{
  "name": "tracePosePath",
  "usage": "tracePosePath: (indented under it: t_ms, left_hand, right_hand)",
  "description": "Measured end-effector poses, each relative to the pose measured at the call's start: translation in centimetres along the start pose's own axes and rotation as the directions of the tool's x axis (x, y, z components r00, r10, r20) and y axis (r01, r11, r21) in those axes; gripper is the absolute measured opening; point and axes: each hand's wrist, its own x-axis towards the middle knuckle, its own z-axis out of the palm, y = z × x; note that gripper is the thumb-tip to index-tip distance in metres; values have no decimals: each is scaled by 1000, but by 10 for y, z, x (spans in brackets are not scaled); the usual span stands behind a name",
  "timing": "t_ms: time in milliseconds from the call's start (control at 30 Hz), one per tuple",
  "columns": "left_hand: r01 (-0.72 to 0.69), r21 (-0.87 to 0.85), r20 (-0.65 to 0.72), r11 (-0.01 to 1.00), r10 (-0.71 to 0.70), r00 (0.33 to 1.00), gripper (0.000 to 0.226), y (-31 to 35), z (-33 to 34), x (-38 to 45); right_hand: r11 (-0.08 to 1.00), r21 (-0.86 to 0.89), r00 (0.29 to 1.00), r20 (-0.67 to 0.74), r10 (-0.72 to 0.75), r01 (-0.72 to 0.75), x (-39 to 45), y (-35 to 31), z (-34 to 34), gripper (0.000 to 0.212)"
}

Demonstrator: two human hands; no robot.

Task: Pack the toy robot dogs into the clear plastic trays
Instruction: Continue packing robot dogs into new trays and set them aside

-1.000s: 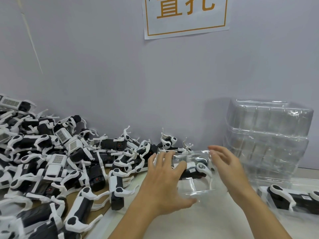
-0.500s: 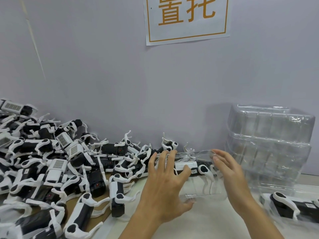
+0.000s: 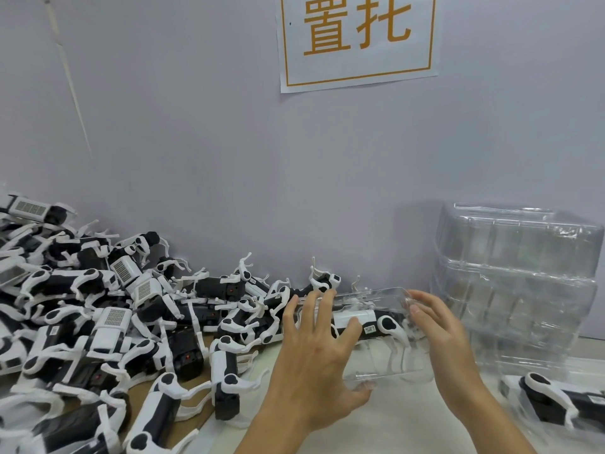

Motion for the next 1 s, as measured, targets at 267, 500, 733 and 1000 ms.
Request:
tracePosePath:
  t_ms: [267,500,733,1000]
  left_hand:
    - [17,-73,-32,997,-20,999,64,0,1,0]
    - [150,-276,-56,950,-171,984,72,-5,3,-2]
    - [278,-945,183,171,-430,884,59,-11,-4,2]
    - [199,-777,505,-597,-403,763,55,-21,-1,1]
  right_hand:
    - [1000,25,1000,1,-12,12,-1,-2,1,17]
    - [956,274,988,-79,132,-106,6,3,-4,27]
    - [911,390,986,-36,163,-136,1,-7,4,30]
    - [963,-83,959,149,-243,257,-24,-19,59,31]
